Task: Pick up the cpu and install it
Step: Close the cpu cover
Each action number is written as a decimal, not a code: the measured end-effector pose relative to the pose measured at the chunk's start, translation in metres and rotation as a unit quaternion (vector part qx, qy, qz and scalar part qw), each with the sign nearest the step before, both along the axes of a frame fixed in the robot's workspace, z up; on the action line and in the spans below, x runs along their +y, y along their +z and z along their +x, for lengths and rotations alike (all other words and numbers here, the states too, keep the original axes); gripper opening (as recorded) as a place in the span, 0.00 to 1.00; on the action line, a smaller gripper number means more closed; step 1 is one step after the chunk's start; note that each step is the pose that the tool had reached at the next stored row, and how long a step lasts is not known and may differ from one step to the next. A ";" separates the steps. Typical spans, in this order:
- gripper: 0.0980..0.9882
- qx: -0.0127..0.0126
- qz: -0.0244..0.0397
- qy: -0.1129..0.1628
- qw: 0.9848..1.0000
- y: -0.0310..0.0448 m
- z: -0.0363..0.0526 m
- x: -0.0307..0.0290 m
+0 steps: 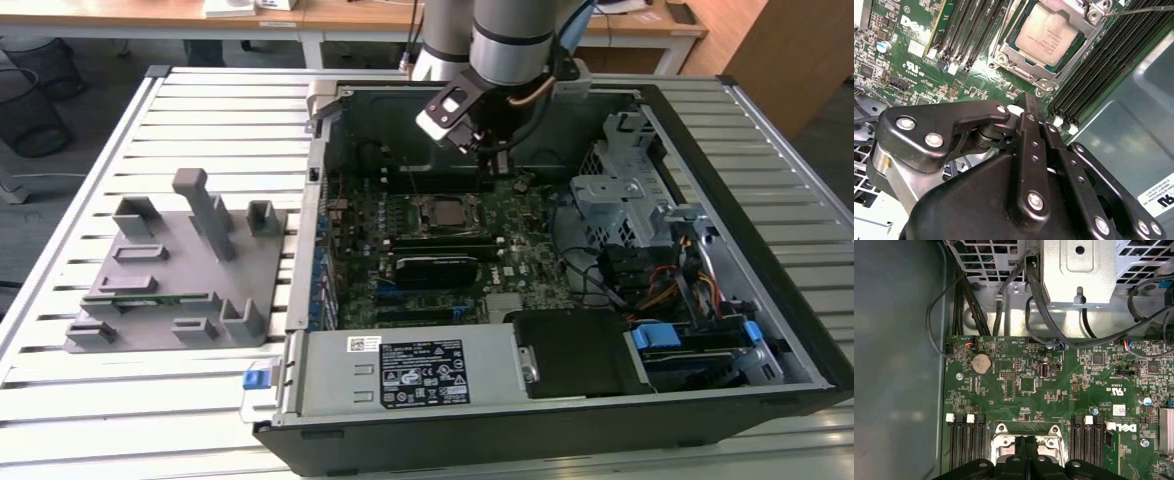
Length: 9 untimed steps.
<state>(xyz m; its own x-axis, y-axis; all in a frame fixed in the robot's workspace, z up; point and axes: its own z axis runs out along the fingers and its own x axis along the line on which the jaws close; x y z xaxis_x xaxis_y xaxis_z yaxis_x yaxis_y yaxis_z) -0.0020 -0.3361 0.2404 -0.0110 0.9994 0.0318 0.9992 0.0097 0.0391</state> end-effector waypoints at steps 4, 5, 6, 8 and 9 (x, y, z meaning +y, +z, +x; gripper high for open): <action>0.01 0.000 0.000 0.000 1.000 -0.0004 -0.0008 0.0000; 0.01 0.000 0.000 0.000 1.000 -0.0005 -0.0009 0.0000; 0.01 0.000 0.000 0.000 1.000 -0.0005 -0.0010 0.0000; 0.01 0.000 0.000 0.000 1.000 -0.0007 -0.0014 0.0000; 0.01 0.000 0.000 0.000 1.000 -0.0008 -0.0017 0.0000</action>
